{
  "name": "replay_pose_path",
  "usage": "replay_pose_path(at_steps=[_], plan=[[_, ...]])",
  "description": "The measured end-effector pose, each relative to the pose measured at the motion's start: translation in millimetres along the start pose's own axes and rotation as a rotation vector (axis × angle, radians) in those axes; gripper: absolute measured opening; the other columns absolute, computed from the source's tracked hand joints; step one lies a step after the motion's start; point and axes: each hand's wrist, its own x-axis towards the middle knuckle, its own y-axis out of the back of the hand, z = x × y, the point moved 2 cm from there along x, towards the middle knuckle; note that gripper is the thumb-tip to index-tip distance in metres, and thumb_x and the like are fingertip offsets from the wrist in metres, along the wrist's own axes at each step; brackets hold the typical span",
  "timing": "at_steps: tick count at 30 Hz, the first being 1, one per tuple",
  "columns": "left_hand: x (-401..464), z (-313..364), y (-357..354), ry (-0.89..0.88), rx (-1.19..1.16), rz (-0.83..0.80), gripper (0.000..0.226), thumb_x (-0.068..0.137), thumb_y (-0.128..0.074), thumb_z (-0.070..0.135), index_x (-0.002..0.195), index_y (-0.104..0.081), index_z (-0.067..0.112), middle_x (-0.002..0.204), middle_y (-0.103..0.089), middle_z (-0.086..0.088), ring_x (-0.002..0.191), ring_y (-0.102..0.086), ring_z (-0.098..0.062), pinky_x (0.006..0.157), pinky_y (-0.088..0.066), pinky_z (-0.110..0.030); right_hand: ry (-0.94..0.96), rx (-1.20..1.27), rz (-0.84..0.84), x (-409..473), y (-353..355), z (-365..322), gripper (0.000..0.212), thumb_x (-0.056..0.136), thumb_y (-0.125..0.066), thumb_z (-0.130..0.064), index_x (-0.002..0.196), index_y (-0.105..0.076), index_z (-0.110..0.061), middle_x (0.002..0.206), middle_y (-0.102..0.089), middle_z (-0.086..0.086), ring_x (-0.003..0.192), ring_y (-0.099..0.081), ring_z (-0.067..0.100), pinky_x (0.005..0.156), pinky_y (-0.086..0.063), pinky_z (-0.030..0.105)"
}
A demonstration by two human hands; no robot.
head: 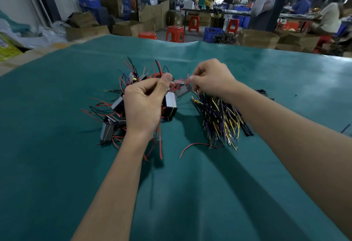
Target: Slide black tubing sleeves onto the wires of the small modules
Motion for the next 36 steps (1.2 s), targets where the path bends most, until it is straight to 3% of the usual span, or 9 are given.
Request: replay_pose_path(at_steps=[2, 6, 10, 13, 18, 21, 23, 27, 36], plan=[[-1, 0, 1, -0.024, 0.078, -0.010, 0.035, 0.093, -0.071, 0.036, 0.074, -0.077, 0.007, 0.068, -0.067, -0.023, 0.067, -0.051, -0.016, 0.061, -0.045, -0.043, -0.021, 0.098, 0.066, 3, 6, -5, 0.019, 0.093, -0.068, -0.016, 0.074, -0.067, -0.015, 0.065, -0.073, -0.002, 0.049, -0.063, 0.008, 0.049, -0.046, 0.016], [2, -7, 11, -0.023, 0.391, -0.043, 0.033, 0.092, -0.072, 0.036, 0.063, -0.070, 0.020, 0.046, -0.052, 0.014, 0.049, -0.039, 0.001, 0.052, -0.034, -0.025, -0.021, 0.250, 0.107, 7, 19, -14, 0.017, 0.095, -0.065, -0.012, 0.078, -0.063, -0.016, 0.072, -0.075, 0.005, 0.058, -0.069, 0.013, 0.058, -0.056, 0.030], [-4, -20, 10, 0.090, 0.823, -0.201, 0.039, 0.090, -0.070, 0.046, 0.065, -0.064, 0.017, 0.063, -0.065, -0.004, 0.068, -0.064, -0.030, 0.065, -0.052, -0.037, -0.048, 0.374, 0.101, 1, 31, -13, 0.015, 0.098, -0.064, -0.012, 0.084, -0.062, -0.015, 0.090, -0.075, 0.013, 0.076, -0.076, 0.025, 0.075, -0.064, 0.048], [-13, -26, 4, 0.167, 1.000, -0.301, 0.027, 0.089, -0.068, 0.047, 0.082, -0.072, 0.021, 0.084, -0.072, -0.008, 0.087, -0.067, -0.035, 0.078, -0.056, -0.042, -0.038, 0.504, 0.103, -11, 50, -10, 0.013, 0.100, -0.062, -0.009, 0.087, -0.061, -0.012, 0.097, -0.074, 0.016, 0.082, -0.077, 0.029, 0.077, -0.064, 0.048], [-14, -22, 0, 0.075, 1.000, -0.249, 0.019, 0.089, -0.065, 0.039, 0.093, -0.070, 0.021, 0.090, -0.071, -0.002, 0.091, -0.065, -0.030, 0.080, -0.055, -0.044, -0.013, 0.647, 0.152, -43, 82, 3, 0.014, 0.099, -0.060, -0.004, 0.086, -0.062, -0.008, 0.094, -0.068, 0.013, 0.084, -0.074, 0.025, 0.082, -0.063, 0.041], [-14, -16, -7, 0.003, 0.773, -0.147, 0.017, 0.088, -0.067, 0.030, 0.102, -0.066, 0.019, 0.093, -0.067, -0.002, 0.088, -0.063, -0.028, 0.084, -0.053, -0.045, -0.012, 0.802, 0.172, -69, 95, 15, 0.013, 0.098, -0.060, -0.001, 0.085, -0.061, -0.005, 0.093, -0.068, 0.014, 0.084, -0.073, 0.025, 0.083, -0.062, 0.038], [-16, -11, -14, -0.075, 0.630, -0.156, 0.036, 0.087, -0.069, 0.029, 0.120, -0.061, 0.017, 0.107, -0.065, -0.004, 0.097, -0.062, -0.025, 0.093, -0.052, -0.044, -0.007, 0.923, 0.179, -87, 99, 24, 0.012, 0.096, -0.059, -0.002, 0.085, -0.060, -0.005, 0.093, -0.070, 0.014, 0.085, -0.073, 0.024, 0.082, -0.062, 0.036], [-27, -18, -29, -0.131, 0.741, -0.390, 0.067, 0.090, -0.068, 0.038, 0.149, -0.042, 0.021, 0.139, -0.055, -0.008, 0.128, -0.050, -0.026, 0.112, -0.039, -0.041, -0.032, 1.123, 0.225, -120, 102, 44, 0.006, 0.093, -0.058, -0.007, 0.087, -0.058, -0.007, 0.089, -0.075, 0.007, 0.087, -0.074, 0.022, 0.088, -0.061, 0.038], [-39, -23, -43, -0.222, 0.857, -0.477, 0.045, 0.092, -0.061, 0.038, 0.133, -0.062, 0.020, 0.125, -0.066, -0.002, 0.117, -0.056, -0.031, 0.103, -0.040, -0.048, -0.083, 1.433, 0.289, -169, 108, 69, 0.007, 0.092, -0.055, -0.011, 0.089, -0.059, -0.006, 0.111, -0.070, 0.019, 0.111, -0.070, 0.032, 0.091, -0.057, 0.030]])
